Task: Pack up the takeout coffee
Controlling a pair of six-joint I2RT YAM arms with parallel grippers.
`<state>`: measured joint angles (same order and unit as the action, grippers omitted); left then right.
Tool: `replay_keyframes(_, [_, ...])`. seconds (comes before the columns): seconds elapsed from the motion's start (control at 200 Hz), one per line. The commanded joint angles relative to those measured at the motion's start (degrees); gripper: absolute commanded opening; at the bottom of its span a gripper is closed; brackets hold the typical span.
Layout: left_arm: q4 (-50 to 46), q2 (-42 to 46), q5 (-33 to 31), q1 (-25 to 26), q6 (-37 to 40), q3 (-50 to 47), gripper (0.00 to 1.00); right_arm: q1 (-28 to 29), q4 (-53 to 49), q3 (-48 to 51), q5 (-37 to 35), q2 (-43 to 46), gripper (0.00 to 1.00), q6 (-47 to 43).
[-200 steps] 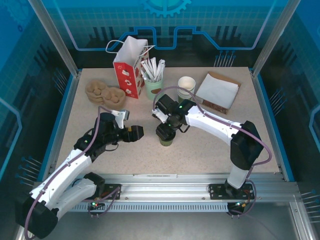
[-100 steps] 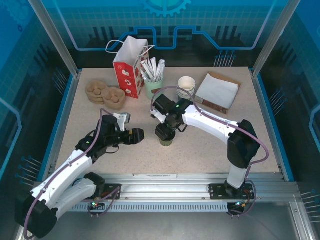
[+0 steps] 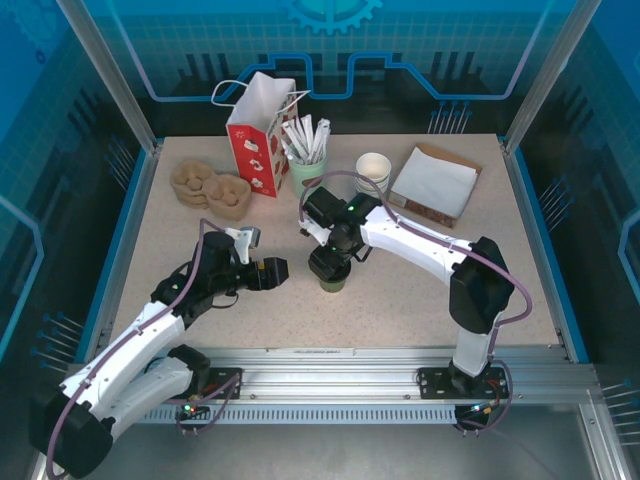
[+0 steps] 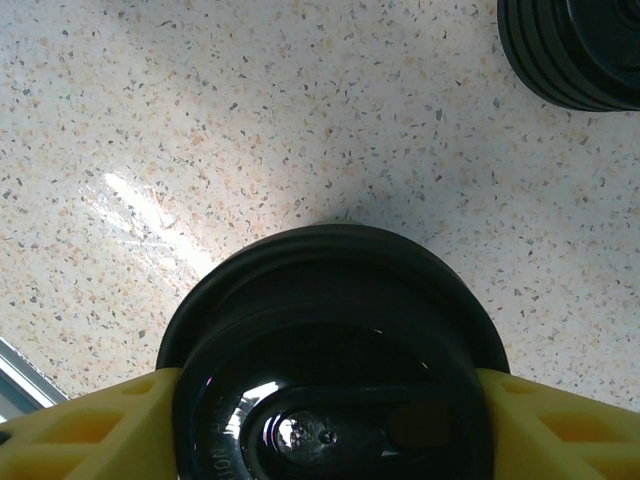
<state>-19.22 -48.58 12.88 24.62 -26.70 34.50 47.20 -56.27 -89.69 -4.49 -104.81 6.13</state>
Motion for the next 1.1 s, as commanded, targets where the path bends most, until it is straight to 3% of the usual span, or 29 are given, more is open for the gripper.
replay_keyframes(0.0, [0.4, 0.5, -0.5, 0.6, -0.5, -0.3, 0.81, -0.4, -5.0, 0.1, 0.1, -2.4, 0.72, -0.7])
replay_keyframes(0.695, [3.3, -3.0, -0.3, 2.1, -1.4, 0.3, 0.83, -1.2, -4.3, -2.2, 2.3, 1.7, 0.84, -1.1])
replay_keyframes(0.965, [5.3, -4.3, -0.4, 3.1, -2.6, 0.8, 0.84, -3.2, -1.6, -0.5, 6.5, 6.6, 0.86, -0.4])
replay_keyframes(1.096, [8.2, -6.6, 0.6, 3.8, -4.0, 1.0, 0.84, -6.5, 1.7, 4.4, 11.8, 10.7, 0.87, 0.2])
